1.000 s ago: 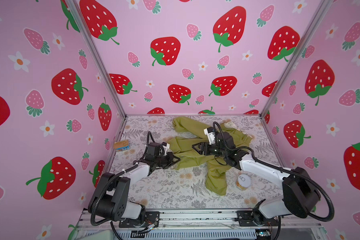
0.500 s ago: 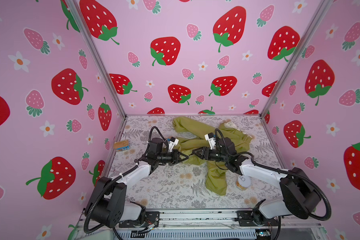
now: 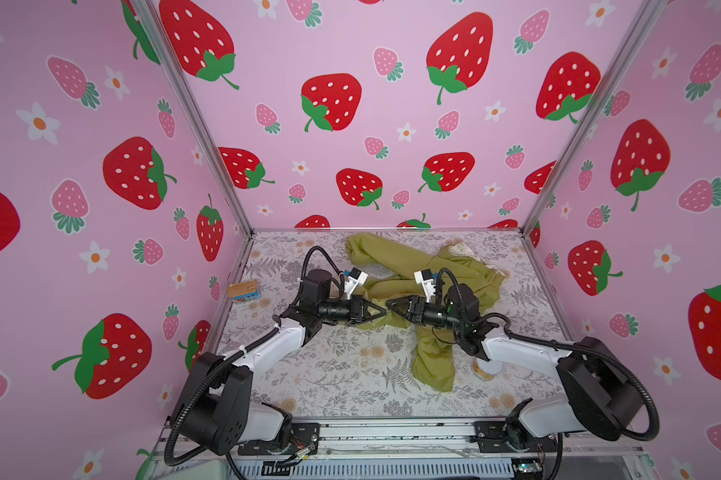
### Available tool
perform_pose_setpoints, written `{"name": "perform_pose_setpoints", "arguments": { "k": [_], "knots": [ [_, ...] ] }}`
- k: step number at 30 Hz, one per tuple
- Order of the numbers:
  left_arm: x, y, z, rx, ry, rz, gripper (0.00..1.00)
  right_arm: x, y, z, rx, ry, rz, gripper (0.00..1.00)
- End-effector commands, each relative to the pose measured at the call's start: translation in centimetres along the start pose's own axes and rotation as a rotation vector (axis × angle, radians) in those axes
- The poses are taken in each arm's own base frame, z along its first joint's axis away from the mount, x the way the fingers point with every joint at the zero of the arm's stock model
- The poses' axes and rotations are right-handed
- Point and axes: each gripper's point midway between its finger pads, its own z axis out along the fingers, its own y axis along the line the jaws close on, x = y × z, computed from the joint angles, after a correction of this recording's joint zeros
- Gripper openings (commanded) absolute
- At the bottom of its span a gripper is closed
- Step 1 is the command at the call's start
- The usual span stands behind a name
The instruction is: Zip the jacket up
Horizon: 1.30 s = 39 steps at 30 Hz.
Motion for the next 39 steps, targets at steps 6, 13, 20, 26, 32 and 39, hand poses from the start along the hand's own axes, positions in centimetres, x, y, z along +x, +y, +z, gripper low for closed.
{"name": "perform_pose_setpoints", "arguments": {
  "k": [6, 13, 20, 26, 32, 39],
  "knots": [
    [-0.3, -2.1, 1.0, 0.063, 0.042, 0.065, 0.00, -0.1, 1.5, 0.0, -0.108, -0.012, 0.023, 0.58],
    [-0.5, -2.7, 0.9, 0.077, 0.043, 0.076, 0.00, 0.2, 0.7, -0.1, -0.092, -0.012, 0.030, 0.58],
    [-0.7, -3.2, 0.8, 0.087, 0.046, 0.084, 0.00, 0.7, -0.4, 0.4, -0.111, 0.001, 0.061, 0.66],
    [-0.6, -2.8, 1.0, 0.084, 0.050, 0.072, 0.00, 0.4, 1.3, 0.2, -0.215, -0.014, 0.072, 0.66],
    [-0.7, -2.5, 1.1, 0.077, 0.049, 0.062, 0.00, 0.1, 3.3, -0.9, -0.278, -0.036, 0.048, 0.60],
    [-0.8, -2.5, 1.1, 0.076, 0.046, 0.062, 0.00, 0.0, 4.3, -2.0, -0.265, -0.056, 0.023, 0.54]
  ]
}}
